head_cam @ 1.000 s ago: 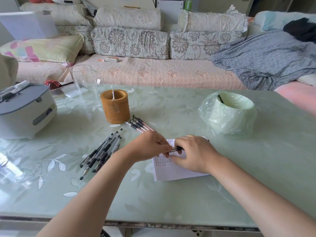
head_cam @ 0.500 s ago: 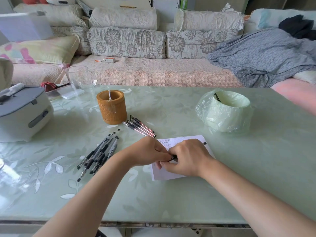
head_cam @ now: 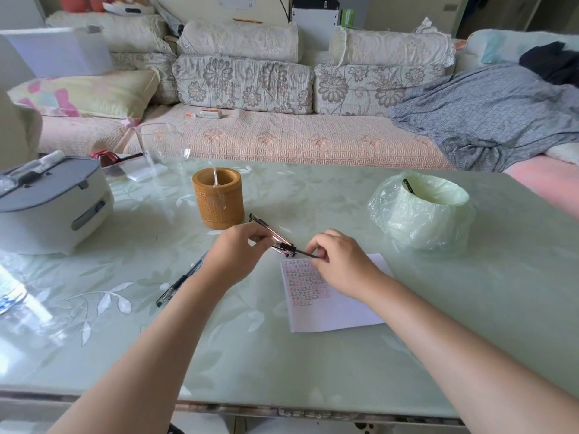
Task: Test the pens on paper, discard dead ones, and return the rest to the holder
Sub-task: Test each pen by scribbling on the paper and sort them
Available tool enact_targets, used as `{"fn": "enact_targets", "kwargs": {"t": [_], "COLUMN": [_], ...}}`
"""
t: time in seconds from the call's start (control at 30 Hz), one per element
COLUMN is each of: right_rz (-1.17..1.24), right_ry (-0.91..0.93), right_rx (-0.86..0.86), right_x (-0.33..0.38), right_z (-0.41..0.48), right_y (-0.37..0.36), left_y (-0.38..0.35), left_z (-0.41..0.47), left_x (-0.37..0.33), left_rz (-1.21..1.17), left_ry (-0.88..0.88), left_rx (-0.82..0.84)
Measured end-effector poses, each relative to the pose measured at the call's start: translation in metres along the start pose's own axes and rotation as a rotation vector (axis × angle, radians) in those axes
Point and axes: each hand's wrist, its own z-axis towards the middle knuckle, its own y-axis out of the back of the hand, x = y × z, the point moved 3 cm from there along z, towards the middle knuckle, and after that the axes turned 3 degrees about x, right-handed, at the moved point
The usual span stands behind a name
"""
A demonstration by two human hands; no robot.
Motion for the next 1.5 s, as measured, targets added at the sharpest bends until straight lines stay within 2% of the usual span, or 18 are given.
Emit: {"fn": "enact_targets", "kwargs": {"t": [0.1, 0.27, 0.37, 0.53, 0.73, 0.83, 0.97, 1.07, 1.17, 1.33, 1.5], "right_rz": [-0.015, -0.058, -0.035, -0.019, -0.109, -0.197, -0.205, -0.266, -0.265, -0.327, -0.448], "right_ry": [-0.028, -0.2, -0.244, -0.225, -0.194, -0.091, 0.261, 0.426, 0.485, 0.508, 0.567], "right_rx": [-0.06, -0.178, -0.169, -0.12, -0.042, -0.051, 0.073, 0.136, 0.167, 0.232, 0.226], "right_x": [0.003, -0.003, -0.006, -0.003, 0.0, 0.022, 0.076, 0.1, 0.108, 0.113, 0.118], "right_z": [0.02, 0.057, 0.07, 0.078, 0.081, 0.077, 0.063, 0.052, 0.046, 0.035, 0.029], "right_y": [-0.002, -0.006, -0.017, -0.04, -0.046, -0.048, -0.067, -0.082, -0.087, -0.084, -0.071], "left_y": [0.009, 0.019, 0.026, 0.031, 0.03, 0.028, 0.031, 0.044, 0.055, 0.053, 0.056], "left_z": [-0.003, -0.009, -0.015, -0.019, -0.022, -0.025, -0.032, -0.04, -0.048, -0.063, -0.065], "left_x": [0.015, 0.043, 0.055, 0.066, 0.065, 0.062, 0.058, 0.059, 0.063, 0.063, 0.06], "left_rz": [0.142, 0.417, 0.505, 0.541, 0.519, 0.523, 0.461, 0.447, 0.404, 0.326, 0.333], "left_ry": [0.018, 0.083, 0.076, 0.115, 0.059, 0.036, 0.011, 0.036, 0.083, 0.104, 0.082], "left_rx": [-0.045, 0.044, 0.056, 0.051, 0.034, 0.044, 0.086, 0.044, 0.052, 0.256, 0.326]}}
